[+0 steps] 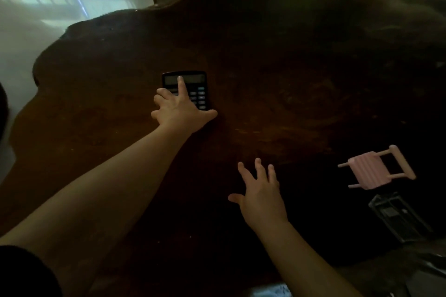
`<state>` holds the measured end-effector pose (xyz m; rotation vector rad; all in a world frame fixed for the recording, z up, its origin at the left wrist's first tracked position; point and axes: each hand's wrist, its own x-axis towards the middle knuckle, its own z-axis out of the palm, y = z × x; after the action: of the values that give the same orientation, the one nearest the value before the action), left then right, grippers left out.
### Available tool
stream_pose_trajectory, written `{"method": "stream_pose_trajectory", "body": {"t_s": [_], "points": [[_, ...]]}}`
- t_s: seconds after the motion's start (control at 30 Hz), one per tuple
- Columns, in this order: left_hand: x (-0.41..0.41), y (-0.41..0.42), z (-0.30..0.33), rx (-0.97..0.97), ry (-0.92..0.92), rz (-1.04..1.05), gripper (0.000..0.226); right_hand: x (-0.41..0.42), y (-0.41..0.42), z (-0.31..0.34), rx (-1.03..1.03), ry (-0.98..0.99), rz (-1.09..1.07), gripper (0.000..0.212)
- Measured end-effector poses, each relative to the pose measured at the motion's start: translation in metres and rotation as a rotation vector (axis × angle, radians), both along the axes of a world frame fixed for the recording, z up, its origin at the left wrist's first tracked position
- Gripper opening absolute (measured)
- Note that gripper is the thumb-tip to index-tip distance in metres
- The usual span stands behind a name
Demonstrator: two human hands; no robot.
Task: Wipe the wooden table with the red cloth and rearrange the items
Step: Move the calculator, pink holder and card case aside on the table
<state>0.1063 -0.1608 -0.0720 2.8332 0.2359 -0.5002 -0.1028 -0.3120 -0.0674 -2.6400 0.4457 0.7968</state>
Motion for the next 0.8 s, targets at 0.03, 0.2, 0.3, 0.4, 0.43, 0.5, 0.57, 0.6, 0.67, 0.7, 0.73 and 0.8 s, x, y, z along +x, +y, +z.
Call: {"method": "stream_pose_trajectory", "body": {"t_s": [0.03,0.2,0.3,0.4,0.43,0.5,0.57,0.6,0.67,0.7,0.73,0.8], "points": [[0.001,0.0,0.002,-0.029,-0.007,0.001,0.134,0.0,0.0,0.001,0.005,0.003,0.002,0.088],[-0.002,-0.024,0.014,-0.114,-0.008,-0.057,0.128,0.002,0.001,0.006,0.009,0.019,0.018,0.089],[-0.008,-0.055,0.021,-0.137,-0.024,-0.145,0.125,0.004,-0.002,0.005,0.0,0.066,0.052,0.088],[-0.017,-0.094,0.023,-0.158,-0.057,-0.245,0.122,0.002,-0.006,0.001,0.018,0.051,0.068,0.086],[-0.019,-0.104,0.023,-0.174,-0.069,-0.278,0.12,0.002,-0.004,0.001,0.019,0.035,0.075,0.086],[-0.024,-0.127,0.02,-0.206,-0.082,-0.36,0.116,-0.001,-0.003,-0.002,0.03,0.001,0.06,0.086],[-0.03,-0.151,0.017,-0.239,-0.087,-0.448,0.114,-0.003,-0.003,-0.003,0.038,-0.028,0.05,0.087],[-0.033,-0.162,0.015,-0.255,-0.091,-0.484,0.114,-0.003,-0.004,-0.003,0.048,-0.035,0.051,0.087],[-0.039,-0.183,0.011,-0.278,-0.1,-0.545,0.114,-0.001,-0.005,-0.003,0.077,-0.023,0.049,0.084],[-0.042,-0.193,0.009,-0.285,-0.1,-0.572,0.114,-0.001,-0.007,-0.002,0.093,-0.012,0.047,0.082],[-0.046,-0.203,0.006,-0.287,-0.095,-0.598,0.114,0.001,-0.008,-0.001,0.109,0.003,0.044,0.078],[-0.052,-0.222,0.002,-0.278,-0.074,-0.64,0.114,0.002,-0.01,0.0,0.13,0.022,0.029,0.071]]}}
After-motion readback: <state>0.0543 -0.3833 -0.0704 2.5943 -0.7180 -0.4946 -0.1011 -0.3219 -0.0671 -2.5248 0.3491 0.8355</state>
